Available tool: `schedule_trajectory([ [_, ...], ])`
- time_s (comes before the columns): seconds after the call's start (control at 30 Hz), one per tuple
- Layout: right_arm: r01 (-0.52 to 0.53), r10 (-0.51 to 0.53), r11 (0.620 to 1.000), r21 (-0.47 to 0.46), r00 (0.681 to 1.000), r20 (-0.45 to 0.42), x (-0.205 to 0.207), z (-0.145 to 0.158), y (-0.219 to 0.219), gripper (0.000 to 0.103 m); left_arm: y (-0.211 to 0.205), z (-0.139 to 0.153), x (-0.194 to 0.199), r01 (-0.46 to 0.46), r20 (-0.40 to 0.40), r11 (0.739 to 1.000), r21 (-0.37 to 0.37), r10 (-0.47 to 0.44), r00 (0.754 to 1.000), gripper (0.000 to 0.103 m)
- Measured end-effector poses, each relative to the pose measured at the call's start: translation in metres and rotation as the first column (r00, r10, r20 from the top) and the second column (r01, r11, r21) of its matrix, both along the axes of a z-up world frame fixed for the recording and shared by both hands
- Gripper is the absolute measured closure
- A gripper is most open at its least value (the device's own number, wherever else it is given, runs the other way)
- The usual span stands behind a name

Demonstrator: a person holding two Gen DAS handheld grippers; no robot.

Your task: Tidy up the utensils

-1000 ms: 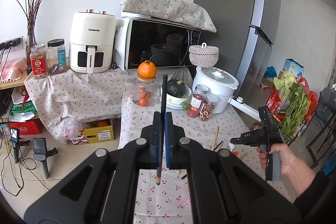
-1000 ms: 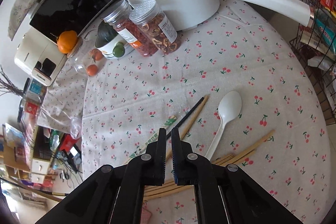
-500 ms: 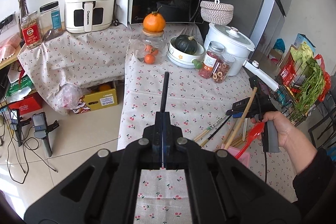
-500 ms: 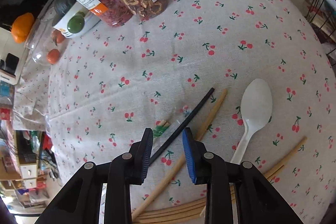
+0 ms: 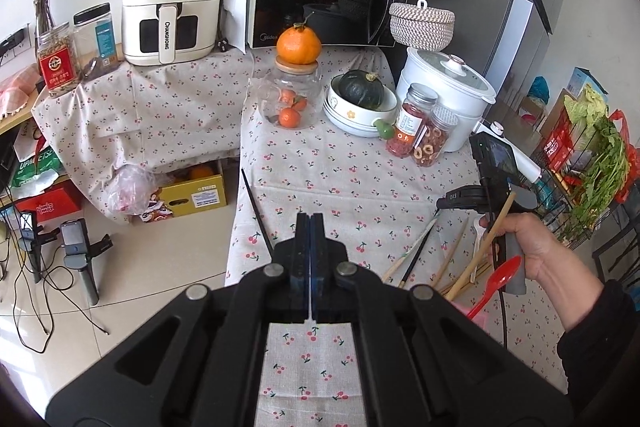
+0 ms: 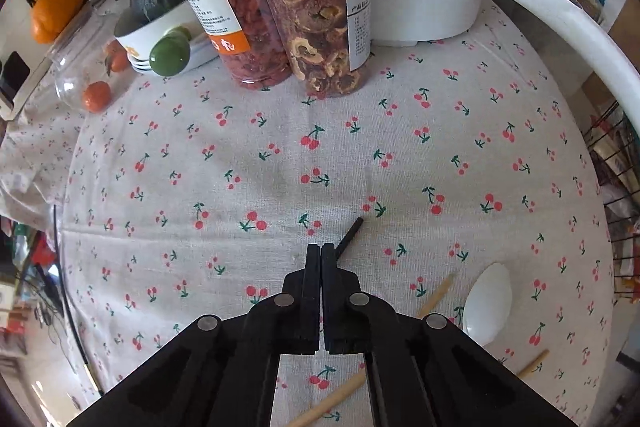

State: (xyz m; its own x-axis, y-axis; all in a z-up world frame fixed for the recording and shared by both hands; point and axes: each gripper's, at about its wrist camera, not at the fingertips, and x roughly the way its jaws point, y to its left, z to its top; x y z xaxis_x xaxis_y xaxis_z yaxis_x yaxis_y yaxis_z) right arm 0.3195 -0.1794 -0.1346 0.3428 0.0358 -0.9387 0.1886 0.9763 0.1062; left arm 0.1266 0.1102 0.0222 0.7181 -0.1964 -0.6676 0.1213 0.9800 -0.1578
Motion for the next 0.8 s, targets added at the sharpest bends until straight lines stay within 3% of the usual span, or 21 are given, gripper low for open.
schedule_trajectory([
  [0.13, -0.028, 0.027, 1.000, 0.013, 0.999, 0.021, -0.007, 0.012, -0.003, 0.103, 0.027, -0.001, 0.006, -0.007, -0.061, 0.995, -0.097, 0.001, 0.998, 0.103],
  [0.27, -0.018, 0.024, 0.993, 0.113, 0.999, -0.044, -0.012, 0.011, -0.017, 0.097, 0.060, -0.015, 0.020, -0.101, -0.154, 0.981, -0.167, 0.075, 0.985, 0.071],
  [0.33, -0.010, 0.022, 0.988, 0.155, 0.997, -0.076, -0.022, 0.011, -0.029, 0.083, 0.066, -0.028, 0.036, -0.127, -0.213, 0.974, -0.188, 0.086, 0.973, 0.066],
  [0.4, -0.015, 0.032, 0.985, 0.173, 0.995, -0.096, -0.024, 0.013, -0.035, 0.059, 0.065, -0.042, 0.057, -0.140, -0.261, 0.975, -0.174, 0.092, 0.961, 0.063],
  [0.63, -0.004, 0.034, 0.976, 0.216, 0.990, -0.135, -0.014, 0.015, -0.042, 0.058, 0.046, -0.095, 0.146, -0.131, -0.388, 0.988, -0.077, 0.091, 0.917, 0.061],
  [0.8, 0.005, 0.025, 0.987, 0.162, 0.983, -0.183, -0.002, 0.002, -0.038, 0.058, 0.033, -0.129, 0.196, -0.134, -0.424, 0.991, -0.018, 0.114, 0.899, 0.061],
])
